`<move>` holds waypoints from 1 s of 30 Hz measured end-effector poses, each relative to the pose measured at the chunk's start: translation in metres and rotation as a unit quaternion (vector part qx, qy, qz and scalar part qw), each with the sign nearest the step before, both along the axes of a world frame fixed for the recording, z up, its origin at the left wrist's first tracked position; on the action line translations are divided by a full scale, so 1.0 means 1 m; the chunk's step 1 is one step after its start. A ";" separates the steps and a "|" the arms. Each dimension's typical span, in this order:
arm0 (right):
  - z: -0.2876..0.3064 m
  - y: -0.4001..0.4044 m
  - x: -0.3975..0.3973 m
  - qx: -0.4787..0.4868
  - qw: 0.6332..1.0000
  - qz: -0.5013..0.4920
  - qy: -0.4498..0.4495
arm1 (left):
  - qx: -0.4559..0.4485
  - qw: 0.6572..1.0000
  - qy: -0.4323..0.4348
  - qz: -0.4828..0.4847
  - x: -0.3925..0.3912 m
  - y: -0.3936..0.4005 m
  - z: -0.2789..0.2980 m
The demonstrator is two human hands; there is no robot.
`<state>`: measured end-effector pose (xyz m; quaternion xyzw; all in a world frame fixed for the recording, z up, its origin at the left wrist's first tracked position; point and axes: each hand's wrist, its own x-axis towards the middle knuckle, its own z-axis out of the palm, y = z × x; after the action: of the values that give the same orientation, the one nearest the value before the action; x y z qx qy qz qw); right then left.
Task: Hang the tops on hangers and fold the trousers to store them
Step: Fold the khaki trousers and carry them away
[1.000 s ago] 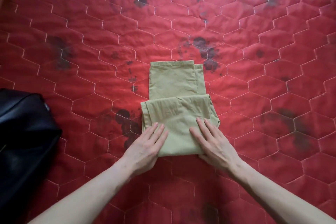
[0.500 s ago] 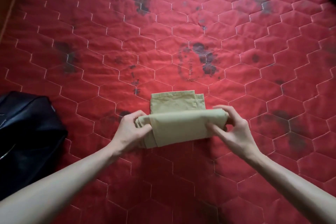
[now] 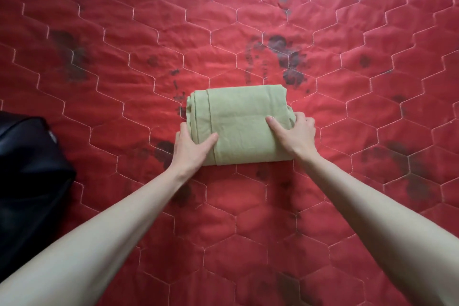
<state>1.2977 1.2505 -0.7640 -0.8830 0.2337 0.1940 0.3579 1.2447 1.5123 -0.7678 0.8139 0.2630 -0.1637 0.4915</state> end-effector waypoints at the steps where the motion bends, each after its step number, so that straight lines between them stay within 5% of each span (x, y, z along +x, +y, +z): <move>1: 0.000 0.002 -0.003 0.002 0.999 -0.030 0.020 | 0.013 1.000 0.012 0.005 0.001 -0.001 0.002; 11: 0.007 0.007 0.004 0.074 0.986 -0.046 0.140 | -0.115 0.971 0.192 0.089 0.026 -0.010 0.018; 21: 0.060 0.013 -0.031 0.197 0.979 0.017 -0.056 | -0.242 0.961 0.113 0.073 -0.019 0.014 0.058; 30: 0.216 0.034 -0.066 0.264 0.948 0.019 -0.175 | -0.241 0.968 -0.040 0.060 -0.057 0.033 0.221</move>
<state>1.2321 1.2848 -0.5479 -0.7816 0.0906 0.0980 0.6093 1.1881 1.5453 -0.5467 0.6601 0.2447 -0.1598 0.6920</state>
